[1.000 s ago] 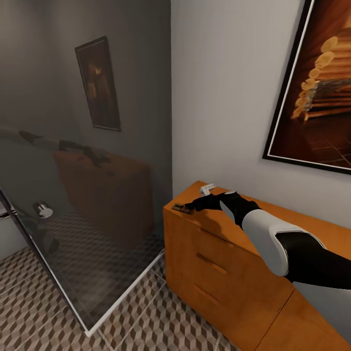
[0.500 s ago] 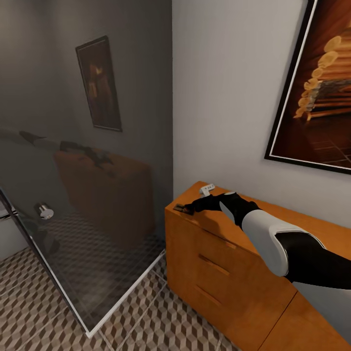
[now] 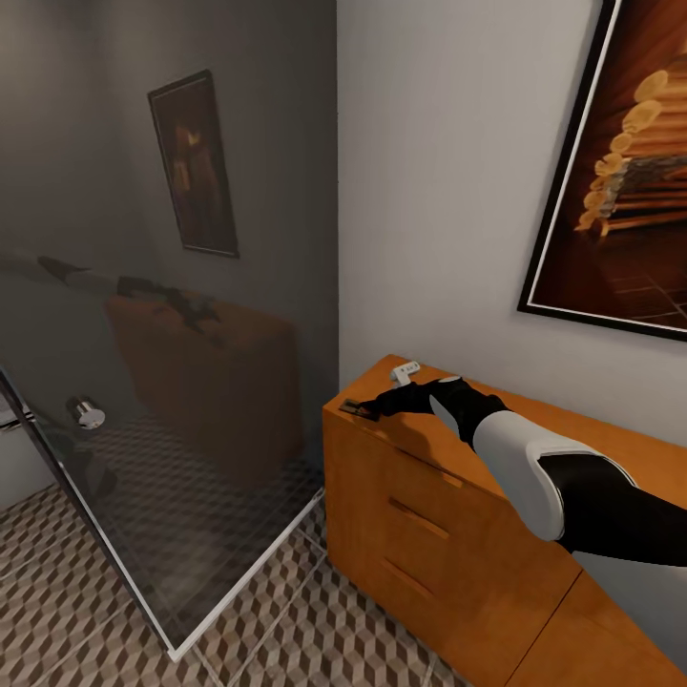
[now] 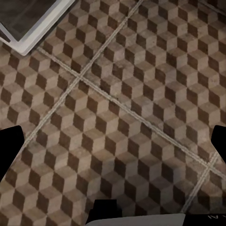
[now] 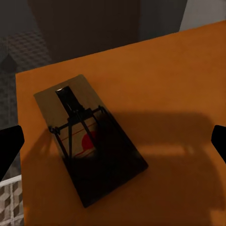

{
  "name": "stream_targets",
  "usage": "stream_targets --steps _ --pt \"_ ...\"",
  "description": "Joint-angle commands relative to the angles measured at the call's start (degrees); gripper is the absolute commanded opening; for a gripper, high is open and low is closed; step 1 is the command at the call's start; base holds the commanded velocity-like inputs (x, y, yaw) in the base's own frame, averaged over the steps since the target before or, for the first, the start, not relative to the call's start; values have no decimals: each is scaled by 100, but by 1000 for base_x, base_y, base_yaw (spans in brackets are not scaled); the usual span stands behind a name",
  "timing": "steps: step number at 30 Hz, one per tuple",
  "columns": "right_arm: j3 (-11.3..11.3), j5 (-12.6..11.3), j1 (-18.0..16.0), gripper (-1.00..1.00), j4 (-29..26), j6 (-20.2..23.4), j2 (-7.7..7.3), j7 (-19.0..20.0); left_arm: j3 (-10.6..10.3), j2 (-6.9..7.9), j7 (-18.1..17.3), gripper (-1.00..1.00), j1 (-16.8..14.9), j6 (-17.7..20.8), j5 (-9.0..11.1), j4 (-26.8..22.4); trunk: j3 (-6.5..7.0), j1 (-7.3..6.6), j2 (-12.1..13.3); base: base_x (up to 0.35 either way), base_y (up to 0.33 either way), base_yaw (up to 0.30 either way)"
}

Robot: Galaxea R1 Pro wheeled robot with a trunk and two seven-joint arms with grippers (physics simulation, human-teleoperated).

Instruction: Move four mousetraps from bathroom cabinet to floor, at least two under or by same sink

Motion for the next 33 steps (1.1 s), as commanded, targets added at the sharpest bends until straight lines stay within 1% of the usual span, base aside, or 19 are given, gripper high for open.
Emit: stream_targets --steps 1,33 --pt "5 16 -2 100 -13 34 1 18 -2 0 4 100 -3 -18 -4 3 -6 0 -3 0 0 0" --pt "5 16 -1 100 7 39 -13 4 -2 3 4 100 -3 -18 -4 5 -6 0 -3 0 0 0"
